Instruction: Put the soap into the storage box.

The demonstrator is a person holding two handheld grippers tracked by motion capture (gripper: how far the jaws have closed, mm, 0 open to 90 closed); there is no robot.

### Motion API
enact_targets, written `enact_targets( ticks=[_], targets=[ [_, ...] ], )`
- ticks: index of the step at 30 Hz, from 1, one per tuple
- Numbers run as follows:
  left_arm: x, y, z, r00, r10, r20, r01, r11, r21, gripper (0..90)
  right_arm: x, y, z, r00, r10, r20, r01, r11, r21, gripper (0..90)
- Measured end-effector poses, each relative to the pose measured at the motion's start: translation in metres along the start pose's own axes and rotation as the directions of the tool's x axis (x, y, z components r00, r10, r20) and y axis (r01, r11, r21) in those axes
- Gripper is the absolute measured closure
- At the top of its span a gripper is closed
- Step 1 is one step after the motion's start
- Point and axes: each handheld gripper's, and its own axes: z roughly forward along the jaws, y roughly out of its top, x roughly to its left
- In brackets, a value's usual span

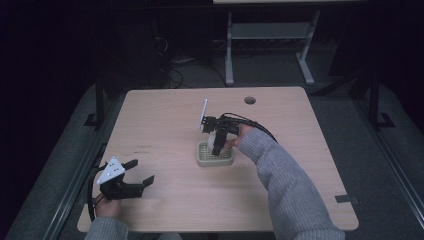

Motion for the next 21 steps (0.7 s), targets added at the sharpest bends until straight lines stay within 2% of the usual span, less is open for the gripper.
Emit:
enact_targets(
  ticks=[21],
  targets=[
    [0.0, 0.0, 0.0, 1.0, 0.001, 0.0, -0.001, 1.0, 0.002, 12.8, -0.001, 0.004, 0.021, 1.0, 0.0, -0.005, 0.0, 1.0, 0.019, 23.4]
  ],
)
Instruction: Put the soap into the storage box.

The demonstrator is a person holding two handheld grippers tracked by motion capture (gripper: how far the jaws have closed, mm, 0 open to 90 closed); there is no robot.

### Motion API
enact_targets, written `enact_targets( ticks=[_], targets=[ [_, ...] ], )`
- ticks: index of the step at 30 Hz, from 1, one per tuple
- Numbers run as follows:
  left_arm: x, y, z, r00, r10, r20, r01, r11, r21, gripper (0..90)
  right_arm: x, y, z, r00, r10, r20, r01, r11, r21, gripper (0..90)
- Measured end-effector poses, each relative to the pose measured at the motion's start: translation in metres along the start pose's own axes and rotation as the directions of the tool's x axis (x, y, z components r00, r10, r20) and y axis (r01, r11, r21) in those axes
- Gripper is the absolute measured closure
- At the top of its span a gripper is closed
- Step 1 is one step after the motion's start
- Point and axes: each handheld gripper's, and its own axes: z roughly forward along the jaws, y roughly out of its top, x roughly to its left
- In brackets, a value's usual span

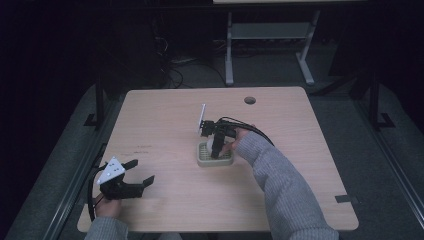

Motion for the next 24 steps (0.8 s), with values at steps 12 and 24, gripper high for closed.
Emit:
enact_targets(
  ticks=[12, 24],
  targets=[
    [0.0002, 0.0, 0.0003, 1.0, -0.003, -0.001, 0.003, 1.0, 0.003, 12.8, 0.002, 0.0023, 0.008, 0.9999, -0.012, 0.003, 0.012, 1.0, 0.005, 23.3],
    [0.0002, 0.0005, 0.001, 1.0, -0.001, -0.005, 0.001, 1.0, 0.006, 12.8, -0.0012, 0.0013, 0.0091, 1.0, -0.002, -0.005, 0.002, 1.0, -0.001, 23.3]
  ],
)
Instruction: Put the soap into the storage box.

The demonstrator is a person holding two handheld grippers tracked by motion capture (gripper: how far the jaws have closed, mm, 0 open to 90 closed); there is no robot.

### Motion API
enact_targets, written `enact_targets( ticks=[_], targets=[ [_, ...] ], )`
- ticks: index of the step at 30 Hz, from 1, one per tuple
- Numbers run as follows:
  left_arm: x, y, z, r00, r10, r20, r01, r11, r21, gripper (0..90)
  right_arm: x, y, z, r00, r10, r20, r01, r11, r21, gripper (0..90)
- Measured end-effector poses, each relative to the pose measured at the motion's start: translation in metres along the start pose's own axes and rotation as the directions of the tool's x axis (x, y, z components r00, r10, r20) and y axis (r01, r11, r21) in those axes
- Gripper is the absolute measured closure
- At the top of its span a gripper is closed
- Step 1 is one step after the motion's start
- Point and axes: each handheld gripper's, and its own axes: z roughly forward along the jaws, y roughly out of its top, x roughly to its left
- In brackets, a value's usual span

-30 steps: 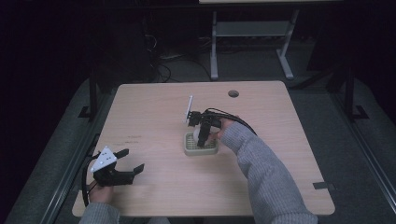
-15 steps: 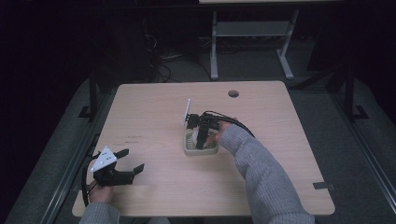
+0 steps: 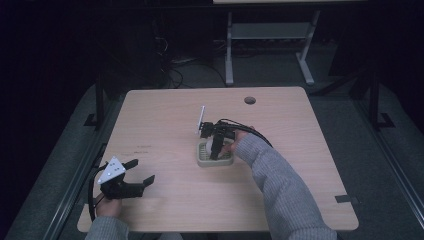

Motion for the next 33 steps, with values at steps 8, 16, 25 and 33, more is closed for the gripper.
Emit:
enact_targets(
  ticks=[8, 16, 25, 33],
  targets=[
    [-0.0002, 0.0001, 0.0002, 1.0, 0.001, 0.001, -0.001, 1.0, -0.001, 12.9, -0.0009, 0.0002, 0.0016, 0.9999, 0.009, -0.009, -0.009, 1.0, 0.001, 23.3],
    [0.0002, -0.0004, -0.0009, 1.0, -0.003, 0.003, 0.003, 1.0, -0.008, 12.8, -0.001, 0.0008, 0.0017, 0.9999, 0.008, -0.009, -0.008, 1.0, 0.007, 23.2],
    [0.0002, -0.0003, -0.0009, 1.0, -0.003, 0.002, 0.003, 0.9999, -0.01, 12.8, -0.002, 0.002, 0.002, 0.9998, 0.007, -0.016, -0.007, 1.0, 0.014, 23.2],
    [0.0, -0.0003, -0.001, 1.0, -0.003, 0.001, 0.003, 0.9999, -0.013, 12.8, -0.0022, 0.0021, 0.0017, 0.9991, 0.021, -0.035, -0.021, 1.0, 0.01, 21.8]
  ],
)
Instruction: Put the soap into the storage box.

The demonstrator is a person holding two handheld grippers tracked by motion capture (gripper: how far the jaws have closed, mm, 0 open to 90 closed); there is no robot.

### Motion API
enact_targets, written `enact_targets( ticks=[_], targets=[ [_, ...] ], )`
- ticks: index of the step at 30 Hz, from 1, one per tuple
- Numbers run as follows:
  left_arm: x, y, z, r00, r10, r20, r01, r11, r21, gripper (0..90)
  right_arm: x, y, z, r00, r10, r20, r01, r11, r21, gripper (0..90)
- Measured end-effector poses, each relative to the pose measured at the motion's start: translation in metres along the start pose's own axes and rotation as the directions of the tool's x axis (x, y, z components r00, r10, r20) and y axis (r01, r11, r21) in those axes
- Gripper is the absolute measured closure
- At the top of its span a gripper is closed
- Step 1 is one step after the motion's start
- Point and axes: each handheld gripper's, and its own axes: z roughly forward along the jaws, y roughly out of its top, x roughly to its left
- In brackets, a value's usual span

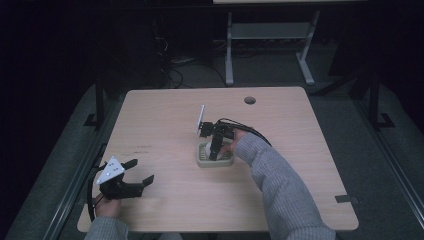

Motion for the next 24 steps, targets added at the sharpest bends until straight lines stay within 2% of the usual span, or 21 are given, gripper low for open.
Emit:
enact_targets(
  ticks=[6, 24],
  targets=[
    [0.0, 0.0, 0.0, 1.0, 0.004, 0.003, -0.004, 1.0, 0.005, 12.8, 0.002, 0.001, -0.002, 1.0, -0.003, 0.002, 0.003, 1.0, -0.011, 18.7],
    [-0.001, 0.0, -0.001, 1.0, 0.006, 0.001, -0.006, 1.0, 0.004, 12.8, 0.007, -0.009, -0.019, 0.9997, 0.009, 0.023, -0.007, 0.997, -0.078, 19.2]
  ],
)
